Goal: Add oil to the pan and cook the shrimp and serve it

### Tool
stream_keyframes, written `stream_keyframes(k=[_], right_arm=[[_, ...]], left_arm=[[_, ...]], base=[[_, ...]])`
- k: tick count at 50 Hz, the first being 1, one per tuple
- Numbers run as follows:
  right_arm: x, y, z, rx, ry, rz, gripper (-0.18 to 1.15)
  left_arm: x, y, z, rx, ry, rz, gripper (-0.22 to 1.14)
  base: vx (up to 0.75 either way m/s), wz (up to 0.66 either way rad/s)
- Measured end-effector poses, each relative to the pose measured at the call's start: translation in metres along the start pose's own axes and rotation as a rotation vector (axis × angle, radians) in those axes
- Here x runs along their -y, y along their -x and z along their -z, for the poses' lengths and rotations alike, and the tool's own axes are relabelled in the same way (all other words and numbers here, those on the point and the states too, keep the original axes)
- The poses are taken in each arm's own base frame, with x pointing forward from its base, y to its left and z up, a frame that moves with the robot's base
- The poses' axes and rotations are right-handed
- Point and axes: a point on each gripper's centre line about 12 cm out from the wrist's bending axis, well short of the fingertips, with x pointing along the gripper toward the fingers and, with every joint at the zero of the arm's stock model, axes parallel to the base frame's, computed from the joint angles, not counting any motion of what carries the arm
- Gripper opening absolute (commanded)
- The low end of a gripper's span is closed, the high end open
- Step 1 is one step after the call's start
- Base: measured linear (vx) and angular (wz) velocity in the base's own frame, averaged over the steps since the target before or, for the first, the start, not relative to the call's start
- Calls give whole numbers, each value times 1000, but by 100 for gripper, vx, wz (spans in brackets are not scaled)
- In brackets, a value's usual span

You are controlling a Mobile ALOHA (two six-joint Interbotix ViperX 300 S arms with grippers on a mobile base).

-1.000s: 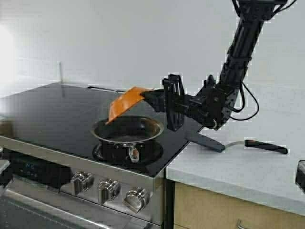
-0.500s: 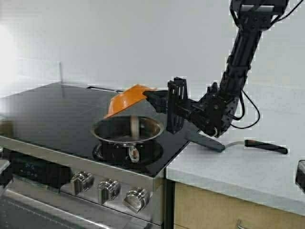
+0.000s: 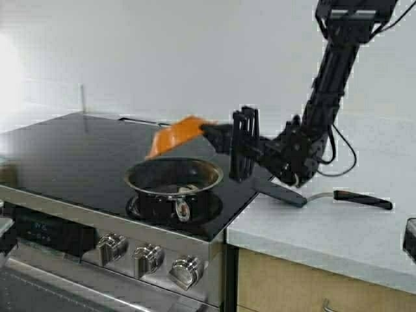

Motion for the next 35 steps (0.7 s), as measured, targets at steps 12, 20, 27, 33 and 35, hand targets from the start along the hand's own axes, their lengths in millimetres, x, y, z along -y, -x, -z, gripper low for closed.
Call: stream_keyframes(k=[12,20,27,33,35], right_arm=[[-50,-12,-9,-54,189,113,6],[-93,-22,-25,-192,433,371,6],[-128,-16,-44,-297,747,647,6],[-160,4,-57,-312,993,859,6],[-170,12,-62,-302,1059,919,6]], left_arm=[[0,0,0,2,1,0,3],[0,0,0,0,0,0,3],[0,0,0,0,0,0,3],[0,0,0,3,0,0,3],[0,0,0,2,1,0,3]], base=[[0,0],[0,0],[0,0],[0,0],[0,0]])
